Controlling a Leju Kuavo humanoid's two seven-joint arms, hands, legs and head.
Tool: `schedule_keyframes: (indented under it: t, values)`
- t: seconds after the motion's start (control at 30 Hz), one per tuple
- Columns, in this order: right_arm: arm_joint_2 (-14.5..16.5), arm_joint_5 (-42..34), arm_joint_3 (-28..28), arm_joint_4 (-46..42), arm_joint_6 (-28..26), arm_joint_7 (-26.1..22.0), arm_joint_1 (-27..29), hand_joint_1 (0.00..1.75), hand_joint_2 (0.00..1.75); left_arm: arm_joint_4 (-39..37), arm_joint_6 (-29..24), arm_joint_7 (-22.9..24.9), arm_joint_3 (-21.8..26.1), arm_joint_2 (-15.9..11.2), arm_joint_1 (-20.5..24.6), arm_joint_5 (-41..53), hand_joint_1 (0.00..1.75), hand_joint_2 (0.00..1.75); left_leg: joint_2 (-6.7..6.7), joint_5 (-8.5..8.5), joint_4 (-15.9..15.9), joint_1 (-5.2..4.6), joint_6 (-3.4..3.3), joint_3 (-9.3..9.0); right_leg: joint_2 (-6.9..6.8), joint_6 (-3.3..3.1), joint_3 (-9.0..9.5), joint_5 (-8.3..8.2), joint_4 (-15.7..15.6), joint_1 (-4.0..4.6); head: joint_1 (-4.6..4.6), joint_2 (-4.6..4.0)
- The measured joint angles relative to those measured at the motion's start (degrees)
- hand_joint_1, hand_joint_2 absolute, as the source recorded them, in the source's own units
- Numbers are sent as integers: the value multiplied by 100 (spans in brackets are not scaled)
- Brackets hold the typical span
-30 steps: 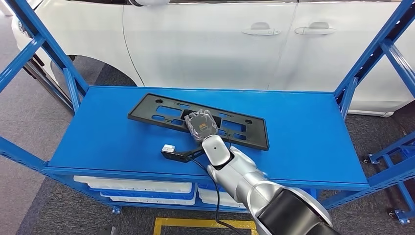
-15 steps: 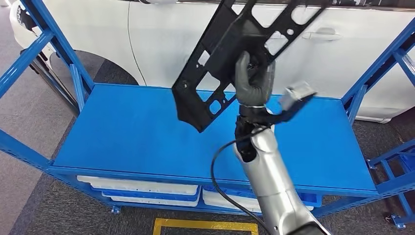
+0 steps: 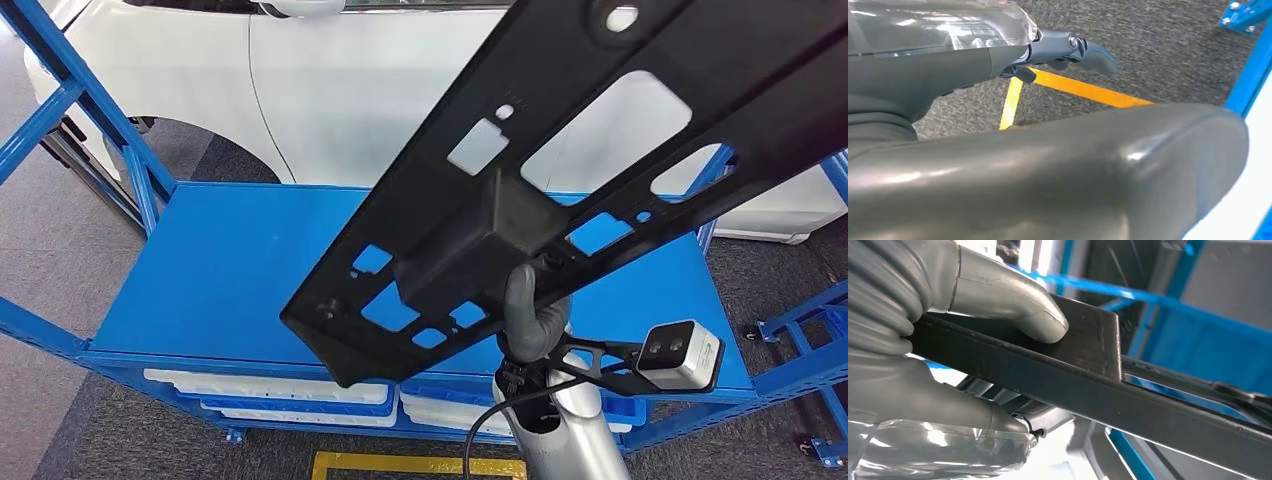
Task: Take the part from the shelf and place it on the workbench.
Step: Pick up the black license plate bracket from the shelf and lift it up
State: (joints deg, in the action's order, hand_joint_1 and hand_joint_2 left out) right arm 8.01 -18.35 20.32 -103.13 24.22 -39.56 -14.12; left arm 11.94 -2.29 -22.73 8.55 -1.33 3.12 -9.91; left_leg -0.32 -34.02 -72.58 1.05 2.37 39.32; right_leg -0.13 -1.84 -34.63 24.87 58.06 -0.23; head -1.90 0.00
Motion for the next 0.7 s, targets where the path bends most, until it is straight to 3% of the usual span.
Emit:
schedule_keyframes:
  t: [0.03,0.07,0.17,0.23,0.33,0.4,0.47,0.5,0.67,0.7]
  values:
    - [-5,105,20,-53,59,-7,97,175,175,-1,-1,16,0,-2,-5,14,0,0,0,-25,-136,-1,-5,44,1,-4,-7,-2,5,14,0,0]
    - [-7,213,25,-113,102,-11,180,175,175,-2,-2,29,0,-3,-9,28,0,0,0,62,-39,-3,-21,-26,3,-6,-12,-4,10,28,0,0]
    - [4,531,8,-358,179,-17,358,175,175,-3,-8,73,0,-22,-2,71,0,0,1,548,1106,-41,-138,-664,12,5,-15,-16,25,66,0,0]
    - [15,667,-22,-532,221,-21,442,175,175,-3,-15,98,0,-45,9,94,0,0,3,671,1495,-84,-203,-862,9,51,-22,-46,27,68,0,0]
    - [37,775,-91,-740,255,-24,546,175,175,-4,-27,140,0,-66,10,128,0,0,12,781,1563,-84,-281,-839,12,158,-43,-59,27,56,1,0]
    - [46,824,-150,-861,261,-25,604,175,175,-5,-28,176,0,-69,12,160,0,0,35,894,1632,-52,-347,-787,18,217,-155,232,294,48,2,0]
    - [49,832,-185,-924,268,-26,640,175,175,-5,-28,196,0,-70,18,175,0,0,46,957,1644,-49,-378,-716,19,250,-307,611,713,27,2,0]
    - [49,830,-190,-933,271,-26,649,175,175,-5,-28,200,0,-70,18,177,0,0,47,971,1643,-50,-379,-696,19,258,-355,714,855,21,2,0]
    - [49,829,-192,-936,271,-27,654,175,175,-5,-29,202,0,-70,17,178,0,0,48,975,1643,-50,-379,-689,19,261,-373,749,912,18,2,0]
    - [51,823,-204,-944,274,-27,678,175,175,-5,-33,212,0,-70,16,189,0,0,50,1004,1633,-50,-375,-641,18,275,-422,839,1132,8,2,0]
